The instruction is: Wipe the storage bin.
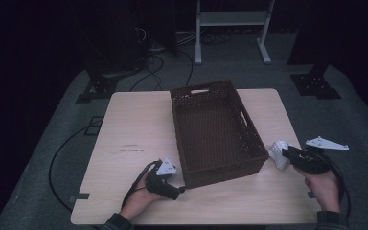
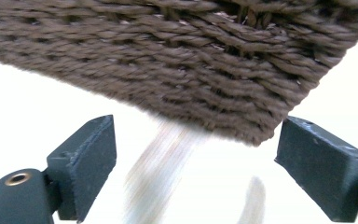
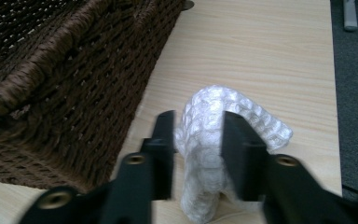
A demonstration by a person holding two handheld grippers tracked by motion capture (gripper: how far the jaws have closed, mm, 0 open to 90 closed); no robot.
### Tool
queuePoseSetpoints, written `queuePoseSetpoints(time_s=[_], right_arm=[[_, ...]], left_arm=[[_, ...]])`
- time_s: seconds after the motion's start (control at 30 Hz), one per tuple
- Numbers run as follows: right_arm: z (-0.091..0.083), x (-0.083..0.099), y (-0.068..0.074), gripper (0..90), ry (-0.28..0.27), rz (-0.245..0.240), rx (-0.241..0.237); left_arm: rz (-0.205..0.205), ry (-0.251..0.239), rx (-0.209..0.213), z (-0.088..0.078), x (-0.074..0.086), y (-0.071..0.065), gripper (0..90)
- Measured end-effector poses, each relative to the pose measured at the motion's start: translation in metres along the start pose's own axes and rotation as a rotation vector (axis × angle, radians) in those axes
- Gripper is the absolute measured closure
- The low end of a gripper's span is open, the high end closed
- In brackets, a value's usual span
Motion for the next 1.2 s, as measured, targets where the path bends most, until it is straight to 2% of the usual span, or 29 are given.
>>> queuePoseSetpoints(time_s=[0.2, 0.3, 0.5, 0.63, 0.73, 0.83, 0.93, 1.0, 1.2], right_arm=[[0.004, -0.003, 0.009, 89.6, 0.007, -0.021, -0.039], [0.007, -0.003, 0.015, 89.8, 0.017, -0.046, -0.056], [0.013, -0.007, 0.030, 89.7, 0.025, -0.088, -0.086], [0.019, -0.007, 0.043, 89.7, 0.041, -0.119, -0.105], [0.023, -0.008, 0.052, 89.7, 0.053, -0.134, -0.118], [0.026, -0.007, 0.060, 89.7, 0.062, -0.157, -0.120], [0.027, -0.008, 0.066, 89.7, 0.064, -0.163, -0.131], [0.028, -0.007, 0.071, 89.7, 0.068, -0.173, -0.138], [0.028, -0.004, 0.083, 89.7, 0.076, -0.193, -0.168]], left_arm=[[-0.026, 0.030, -0.048, -0.019, 0.017, 0.022, 10.5], [-0.044, 0.049, -0.079, -0.027, 0.027, 0.030, 8.8], [-0.087, 0.099, -0.169, -0.045, 0.055, 0.050, 0.6], [-0.122, 0.119, -0.214, -0.057, 0.072, 0.065, 0.0], [-0.133, 0.135, -0.243, -0.062, 0.080, 0.073, 0.0], [-0.138, 0.148, -0.258, -0.064, 0.086, 0.078, 0.0], [-0.145, 0.155, -0.255, -0.064, 0.089, 0.081, 0.0], [-0.158, 0.152, -0.253, -0.064, 0.090, 0.083, 0.0], [-0.162, 0.129, -0.232, -0.064, 0.092, 0.085, 0.0]])
Point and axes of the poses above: each handheld gripper's, and its own axes: z roughly forward along the jaws, x roughly out of its underside, y roughly to its left, the point moved 8 cm from there along z, roughly forward along the jaws, and after that the axes turned 8 degrees about -x, right-handed, at the moved point
